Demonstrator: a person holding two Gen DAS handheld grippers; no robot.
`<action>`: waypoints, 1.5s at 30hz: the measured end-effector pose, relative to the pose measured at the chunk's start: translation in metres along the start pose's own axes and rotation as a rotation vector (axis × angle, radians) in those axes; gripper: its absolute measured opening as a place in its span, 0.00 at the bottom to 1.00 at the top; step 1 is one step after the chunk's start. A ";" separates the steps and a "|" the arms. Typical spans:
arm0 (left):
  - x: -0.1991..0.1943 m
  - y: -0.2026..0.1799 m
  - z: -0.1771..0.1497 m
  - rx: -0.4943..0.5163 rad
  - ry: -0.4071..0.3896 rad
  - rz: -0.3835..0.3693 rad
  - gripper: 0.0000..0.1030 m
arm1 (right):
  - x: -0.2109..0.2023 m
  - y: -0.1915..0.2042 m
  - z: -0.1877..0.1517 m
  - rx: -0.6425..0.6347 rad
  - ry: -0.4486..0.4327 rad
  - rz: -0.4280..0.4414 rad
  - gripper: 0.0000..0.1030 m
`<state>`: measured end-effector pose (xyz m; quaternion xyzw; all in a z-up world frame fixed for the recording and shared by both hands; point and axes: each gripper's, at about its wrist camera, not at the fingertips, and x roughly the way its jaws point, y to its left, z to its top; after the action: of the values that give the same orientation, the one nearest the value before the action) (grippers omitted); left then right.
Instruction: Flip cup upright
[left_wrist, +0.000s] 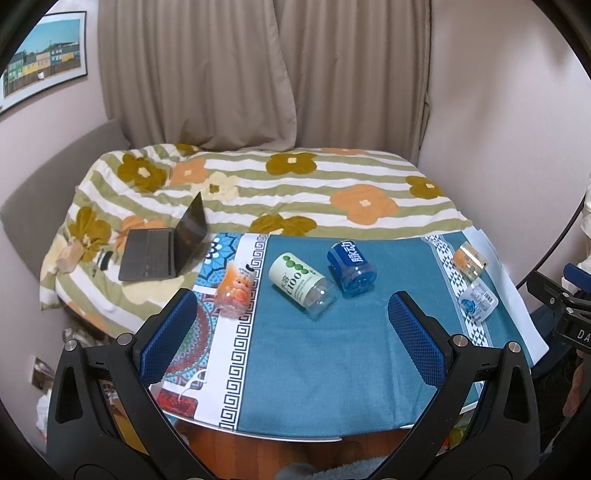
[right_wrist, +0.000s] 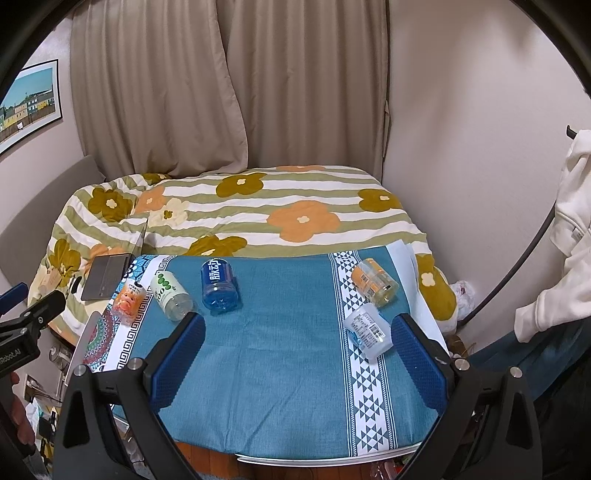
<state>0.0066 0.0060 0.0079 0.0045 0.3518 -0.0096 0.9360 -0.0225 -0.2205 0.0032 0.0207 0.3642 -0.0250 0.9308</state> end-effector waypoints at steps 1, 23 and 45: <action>0.001 -0.001 0.002 -0.005 0.006 0.002 1.00 | 0.000 0.000 -0.001 0.002 0.001 0.002 0.98; 0.082 -0.018 0.016 -0.204 0.159 0.051 1.00 | 0.068 -0.025 0.028 -0.127 0.054 0.161 0.98; 0.284 0.022 0.007 -0.325 0.552 -0.076 1.00 | 0.198 0.021 0.039 -0.092 0.251 0.138 0.98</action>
<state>0.2254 0.0240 -0.1736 -0.1556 0.5891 0.0133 0.7928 0.1499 -0.2083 -0.1023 0.0059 0.4762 0.0587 0.8774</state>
